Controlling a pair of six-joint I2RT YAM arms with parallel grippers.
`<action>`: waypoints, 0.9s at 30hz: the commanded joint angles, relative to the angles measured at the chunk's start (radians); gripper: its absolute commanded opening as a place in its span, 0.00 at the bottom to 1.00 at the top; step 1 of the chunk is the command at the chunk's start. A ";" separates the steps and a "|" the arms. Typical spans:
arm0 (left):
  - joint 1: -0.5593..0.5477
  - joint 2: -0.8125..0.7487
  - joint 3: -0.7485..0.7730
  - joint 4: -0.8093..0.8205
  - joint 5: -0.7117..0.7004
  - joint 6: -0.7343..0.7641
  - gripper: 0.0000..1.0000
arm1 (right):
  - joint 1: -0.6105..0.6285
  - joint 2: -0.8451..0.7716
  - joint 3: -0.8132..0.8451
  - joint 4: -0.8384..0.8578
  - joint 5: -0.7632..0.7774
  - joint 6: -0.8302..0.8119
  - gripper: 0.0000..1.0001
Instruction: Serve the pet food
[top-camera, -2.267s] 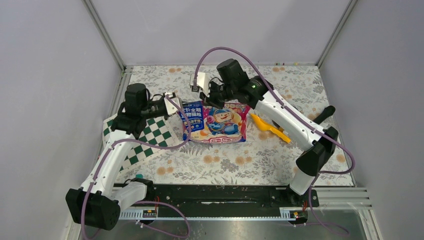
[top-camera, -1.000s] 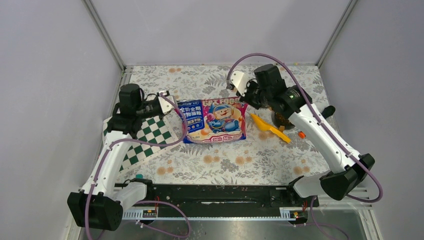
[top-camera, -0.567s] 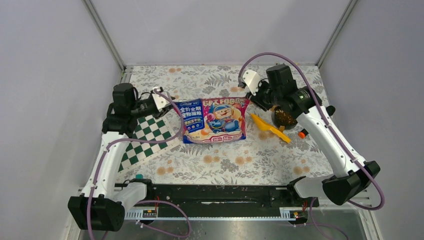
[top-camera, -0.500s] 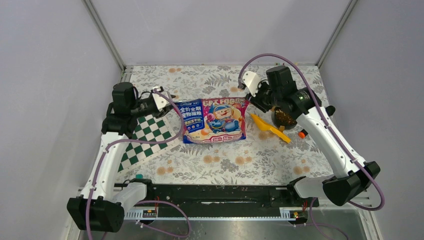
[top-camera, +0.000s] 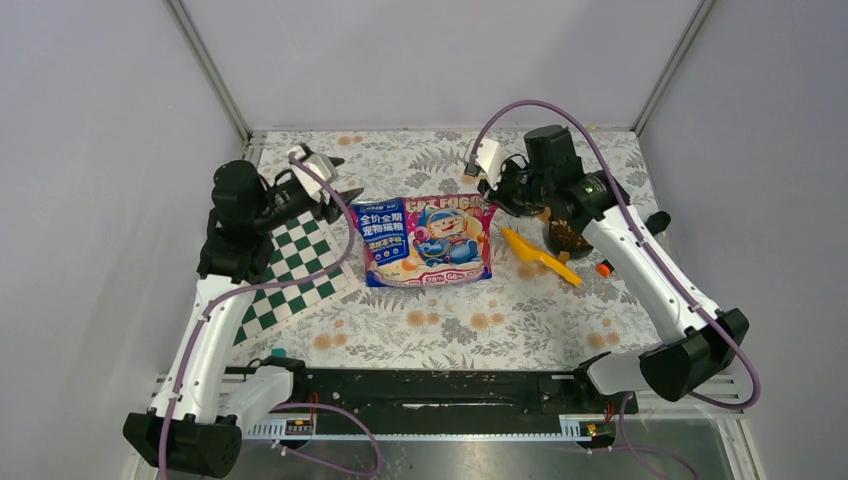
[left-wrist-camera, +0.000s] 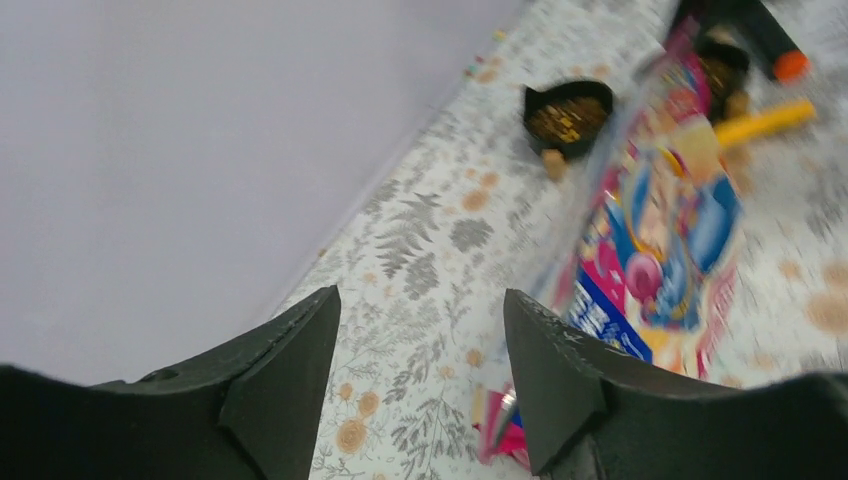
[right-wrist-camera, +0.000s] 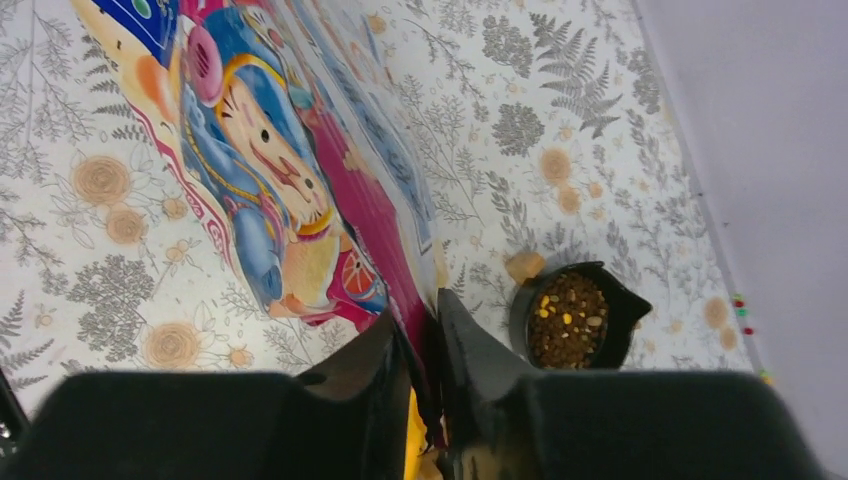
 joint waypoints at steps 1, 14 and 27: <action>-0.001 -0.019 0.054 0.219 -0.384 -0.426 0.65 | 0.004 0.048 0.072 -0.014 -0.064 -0.026 0.12; -0.015 0.052 0.189 0.131 -0.183 -0.443 0.97 | 0.004 0.055 0.106 -0.051 -0.098 -0.048 0.00; -0.433 0.346 0.315 0.004 -0.225 -0.228 0.88 | 0.004 -0.055 -0.039 0.125 -0.120 0.056 0.00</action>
